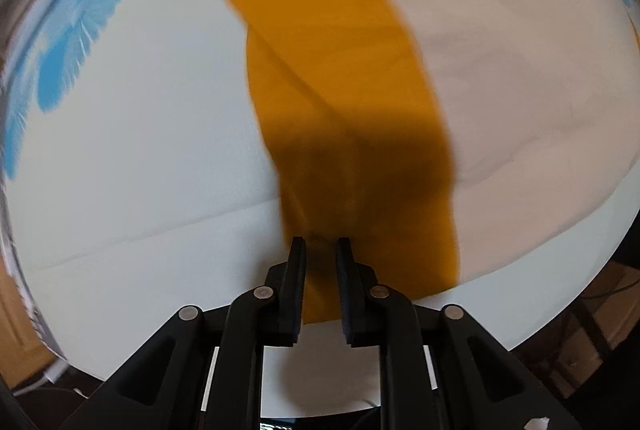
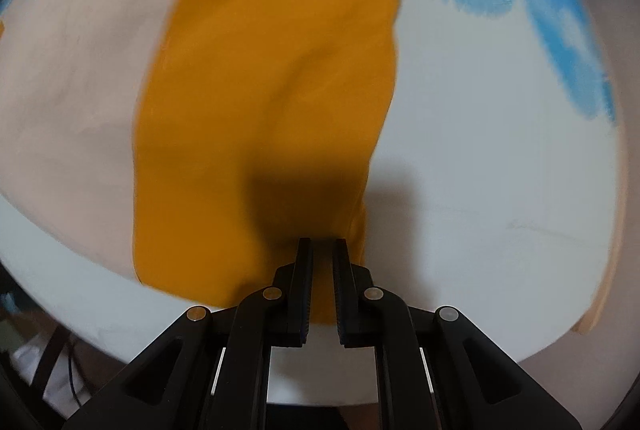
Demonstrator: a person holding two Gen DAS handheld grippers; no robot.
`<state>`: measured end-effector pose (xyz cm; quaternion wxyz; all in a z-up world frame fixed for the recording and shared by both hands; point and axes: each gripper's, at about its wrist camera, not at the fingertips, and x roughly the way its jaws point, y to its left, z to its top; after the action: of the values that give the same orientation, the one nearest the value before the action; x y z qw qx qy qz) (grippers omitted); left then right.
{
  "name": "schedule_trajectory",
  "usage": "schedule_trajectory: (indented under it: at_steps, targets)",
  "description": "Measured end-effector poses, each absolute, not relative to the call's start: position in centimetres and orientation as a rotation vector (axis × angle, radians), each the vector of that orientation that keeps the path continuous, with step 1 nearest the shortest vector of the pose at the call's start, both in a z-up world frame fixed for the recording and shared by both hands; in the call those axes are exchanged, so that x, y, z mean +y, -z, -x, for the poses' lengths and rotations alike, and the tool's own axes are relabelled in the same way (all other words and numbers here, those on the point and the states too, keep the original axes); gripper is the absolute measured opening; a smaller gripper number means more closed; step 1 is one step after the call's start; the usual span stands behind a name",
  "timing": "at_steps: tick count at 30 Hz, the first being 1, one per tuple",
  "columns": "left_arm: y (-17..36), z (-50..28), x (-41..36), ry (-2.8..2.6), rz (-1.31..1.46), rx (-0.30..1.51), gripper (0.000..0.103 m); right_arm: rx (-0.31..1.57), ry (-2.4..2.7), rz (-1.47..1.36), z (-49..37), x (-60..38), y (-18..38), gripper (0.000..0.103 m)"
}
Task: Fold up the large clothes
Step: 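Lift and fold the held jacket bundle over with both tools, then open both tools and lay the folded jacket flat on the bed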
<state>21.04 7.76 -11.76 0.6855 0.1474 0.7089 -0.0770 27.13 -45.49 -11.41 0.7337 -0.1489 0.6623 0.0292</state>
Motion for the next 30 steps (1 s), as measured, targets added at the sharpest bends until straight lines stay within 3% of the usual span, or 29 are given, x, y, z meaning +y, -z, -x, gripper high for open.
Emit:
schedule_trajectory:
  at_steps: [4,7,11,16,21,24,27,30]
  targets:
    - [8.5,-20.7,4.0,0.278,-0.335,1.456,0.020,1.126,-0.160,0.361,-26.2,-39.5,4.9,0.013]
    - [7.4,-21.4,1.0,0.359,-0.319,1.408,0.022,1.044,-0.301,0.294,-26.1,-34.3,3.3,0.013]
    - [9.0,-22.0,-2.8,0.435,-0.363,1.416,0.024,1.143,-0.505,0.193,-25.9,-28.2,5.8,0.013]
    - [12.1,-22.3,-3.3,0.359,-0.513,1.470,0.026,1.269,-0.440,0.355,-26.8,-26.1,11.2,0.013]
    - [9.8,-21.6,-2.4,0.294,-0.469,1.409,0.026,1.247,-0.403,0.208,-26.3,-28.1,9.0,0.013]
    - [8.1,-21.0,-3.1,0.207,-0.426,1.362,0.026,1.249,-0.371,0.267,-25.5,-29.4,10.3,0.013]
    - [5.0,-19.4,-2.8,0.120,-0.288,1.264,0.026,1.270,-0.295,0.346,-23.8,-29.7,12.3,0.013]
    - [2.7,-16.7,-2.8,0.070,-0.128,1.145,0.027,1.227,-0.256,0.313,-22.0,-30.8,10.8,0.013]
